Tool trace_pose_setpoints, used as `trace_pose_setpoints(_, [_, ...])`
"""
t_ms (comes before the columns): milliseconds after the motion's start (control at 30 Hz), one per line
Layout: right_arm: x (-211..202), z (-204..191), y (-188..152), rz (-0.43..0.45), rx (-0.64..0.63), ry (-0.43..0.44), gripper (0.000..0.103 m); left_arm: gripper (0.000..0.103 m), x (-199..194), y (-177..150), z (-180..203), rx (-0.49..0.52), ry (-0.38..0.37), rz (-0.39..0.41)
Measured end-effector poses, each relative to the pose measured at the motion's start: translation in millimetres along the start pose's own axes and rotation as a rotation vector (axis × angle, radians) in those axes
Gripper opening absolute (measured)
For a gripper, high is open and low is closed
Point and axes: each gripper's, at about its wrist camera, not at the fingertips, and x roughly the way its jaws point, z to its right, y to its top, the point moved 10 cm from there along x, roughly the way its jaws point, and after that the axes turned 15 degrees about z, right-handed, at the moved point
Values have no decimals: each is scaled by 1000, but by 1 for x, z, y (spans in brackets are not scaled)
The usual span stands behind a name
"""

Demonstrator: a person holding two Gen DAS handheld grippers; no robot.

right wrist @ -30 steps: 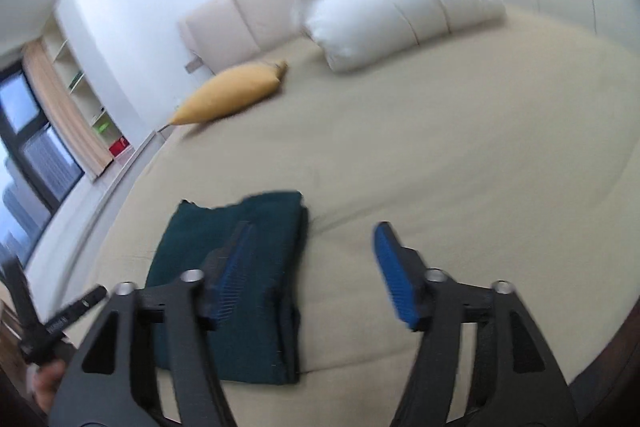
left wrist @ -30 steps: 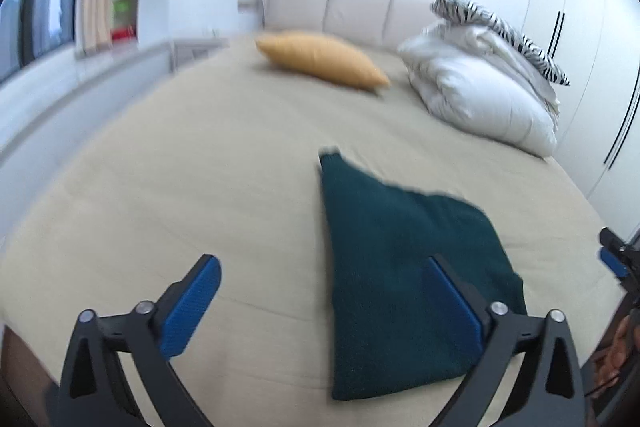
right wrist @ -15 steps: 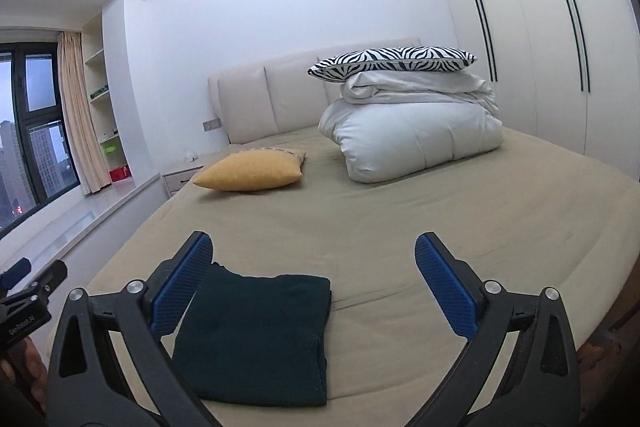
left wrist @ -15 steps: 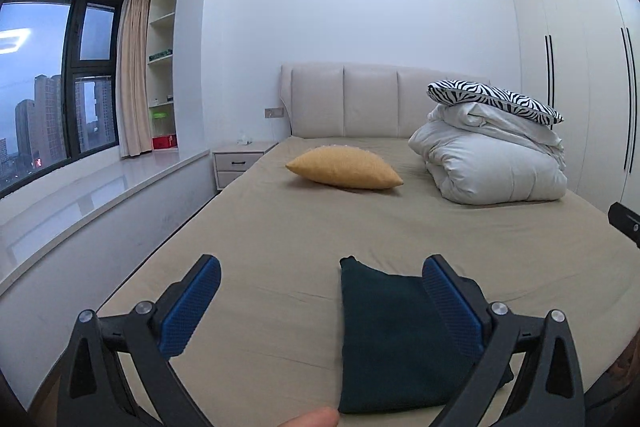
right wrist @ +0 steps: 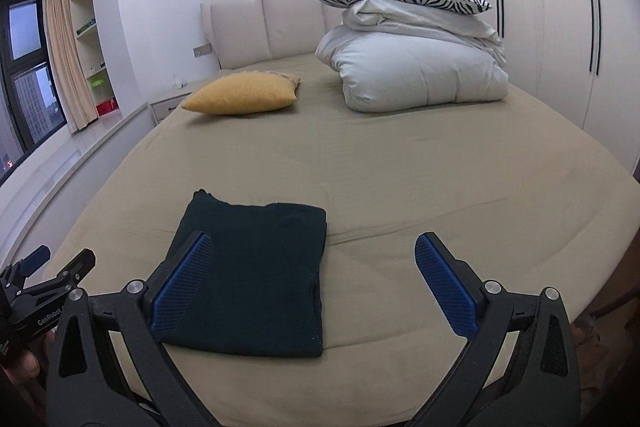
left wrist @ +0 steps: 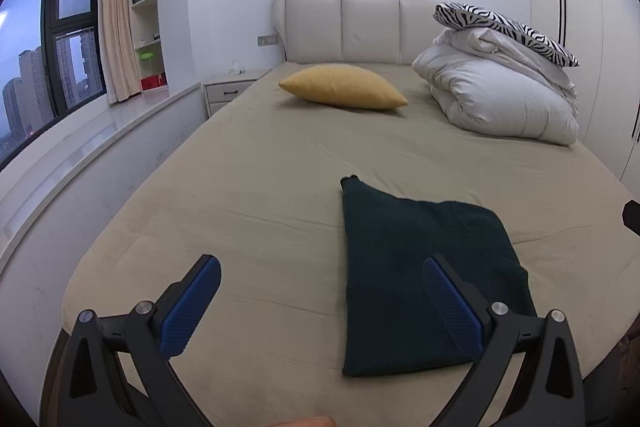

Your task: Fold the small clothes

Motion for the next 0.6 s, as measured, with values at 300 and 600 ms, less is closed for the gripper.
trace_pose_setpoints(300, [44, 2, -58, -118, 3, 7, 103, 103, 16, -42, 0, 12, 12, -105])
trace_pose_setpoints(600, [70, -3, -109, -212, -36, 2, 103, 103, 23, -53, -3, 23, 19, -135])
